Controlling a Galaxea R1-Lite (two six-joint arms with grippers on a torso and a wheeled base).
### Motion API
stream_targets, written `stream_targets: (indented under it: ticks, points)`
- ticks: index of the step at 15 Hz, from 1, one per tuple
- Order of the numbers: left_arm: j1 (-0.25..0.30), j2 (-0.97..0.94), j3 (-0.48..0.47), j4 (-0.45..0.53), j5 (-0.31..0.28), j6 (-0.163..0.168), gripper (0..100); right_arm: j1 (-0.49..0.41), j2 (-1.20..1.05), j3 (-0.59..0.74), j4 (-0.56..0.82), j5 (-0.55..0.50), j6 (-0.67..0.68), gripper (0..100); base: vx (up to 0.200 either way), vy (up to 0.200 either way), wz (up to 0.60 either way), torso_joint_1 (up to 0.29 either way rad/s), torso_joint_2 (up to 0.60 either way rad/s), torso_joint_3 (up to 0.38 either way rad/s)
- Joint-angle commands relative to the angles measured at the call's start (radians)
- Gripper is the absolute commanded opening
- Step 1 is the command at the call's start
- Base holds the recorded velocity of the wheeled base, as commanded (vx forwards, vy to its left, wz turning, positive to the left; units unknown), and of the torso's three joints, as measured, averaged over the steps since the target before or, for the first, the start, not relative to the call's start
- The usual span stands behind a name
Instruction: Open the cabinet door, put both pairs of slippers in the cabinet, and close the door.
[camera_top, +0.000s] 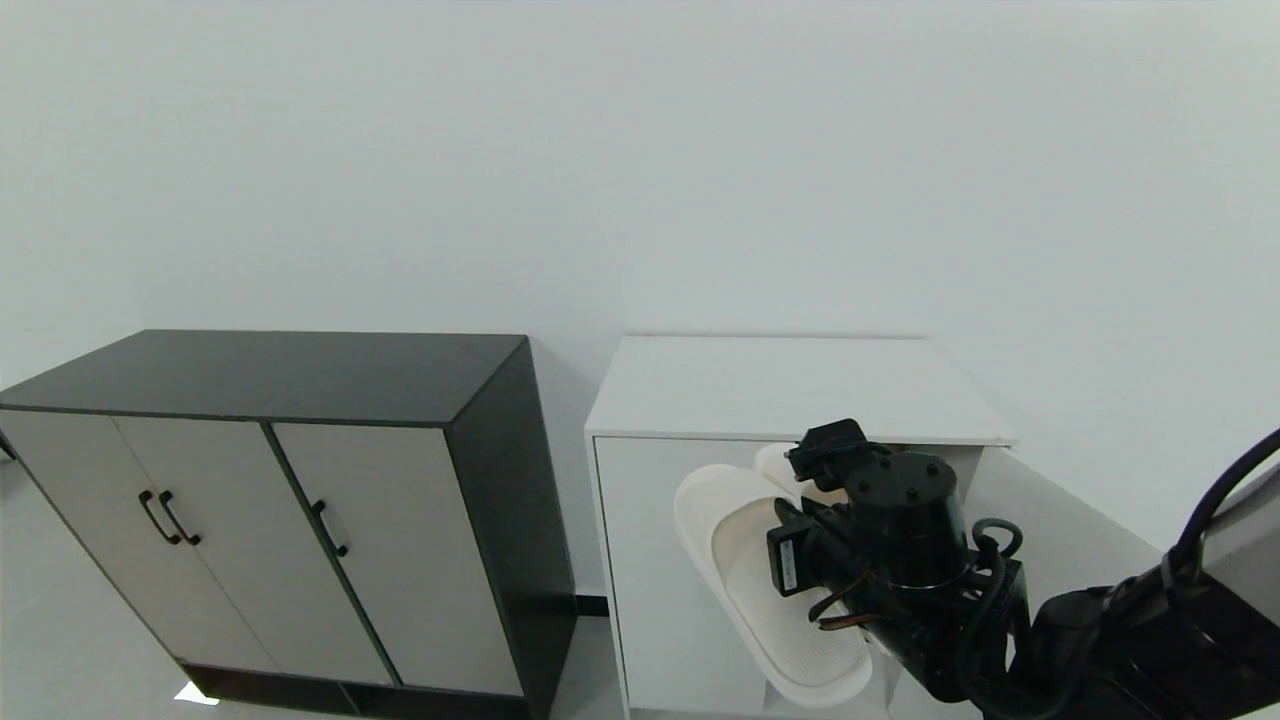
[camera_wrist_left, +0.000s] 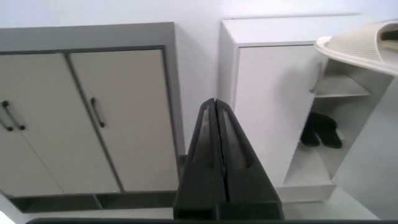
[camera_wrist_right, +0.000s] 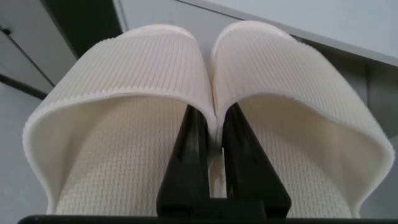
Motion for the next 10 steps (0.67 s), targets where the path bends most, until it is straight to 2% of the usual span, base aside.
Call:
stream_targets:
  ticks: [1,8,10]
  points:
    - [0.0,0.0,0.0,0.0,0.0,0.0,0,-0.003,0.0,0.004,-0.003,0.002,0.001,0,0.0,-0.2,0.0,0.002,0.0,0.002]
    - [0.0,0.0,0.0,0.0,0.0,0.0,0,-0.043,0.003,0.036,-0.084,0.004,-0.007,0,0.0,-0.2,0.0,0.003,0.01,0.003]
    - [0.0,0.0,0.0,0.0,0.0,0.002,0,-0.046,0.001,0.044,-0.145,0.007,-0.018,0,0.0,0.0,0.0,0.0,0.0,0.0]
